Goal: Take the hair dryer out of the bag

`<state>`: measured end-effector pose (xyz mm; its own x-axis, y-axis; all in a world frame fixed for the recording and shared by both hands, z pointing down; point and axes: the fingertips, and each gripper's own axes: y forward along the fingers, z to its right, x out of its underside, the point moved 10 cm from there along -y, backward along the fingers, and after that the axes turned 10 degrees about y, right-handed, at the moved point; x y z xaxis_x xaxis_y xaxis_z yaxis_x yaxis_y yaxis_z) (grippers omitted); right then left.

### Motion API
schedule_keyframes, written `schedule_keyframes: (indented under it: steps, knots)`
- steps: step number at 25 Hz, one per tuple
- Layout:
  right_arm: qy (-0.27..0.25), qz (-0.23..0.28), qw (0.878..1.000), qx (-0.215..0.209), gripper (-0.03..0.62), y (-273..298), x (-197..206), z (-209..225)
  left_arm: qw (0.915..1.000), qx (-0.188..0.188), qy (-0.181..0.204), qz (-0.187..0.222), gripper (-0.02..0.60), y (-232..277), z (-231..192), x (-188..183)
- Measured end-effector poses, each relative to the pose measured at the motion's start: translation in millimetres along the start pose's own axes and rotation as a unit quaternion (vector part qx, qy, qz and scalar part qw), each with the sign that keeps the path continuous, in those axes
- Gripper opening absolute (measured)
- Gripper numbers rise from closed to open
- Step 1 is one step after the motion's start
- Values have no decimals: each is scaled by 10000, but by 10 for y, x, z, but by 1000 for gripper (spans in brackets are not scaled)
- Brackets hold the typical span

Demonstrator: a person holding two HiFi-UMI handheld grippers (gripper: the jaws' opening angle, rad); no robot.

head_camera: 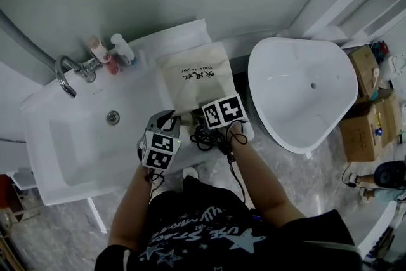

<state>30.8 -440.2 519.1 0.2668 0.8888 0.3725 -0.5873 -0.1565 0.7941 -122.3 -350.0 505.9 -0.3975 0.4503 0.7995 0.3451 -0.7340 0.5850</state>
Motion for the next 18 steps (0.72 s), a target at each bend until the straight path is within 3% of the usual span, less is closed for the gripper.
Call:
schedule_keyframes:
  steps: [11,18]
  knots:
    - [-32,62,9997,-252,181,-284,377,-125,9998,3,50,183,63,-77,-25,11]
    - [221,101,9986,-467,179,-479,694,-200,9997,14,60,227,63,-179,-22,-49]
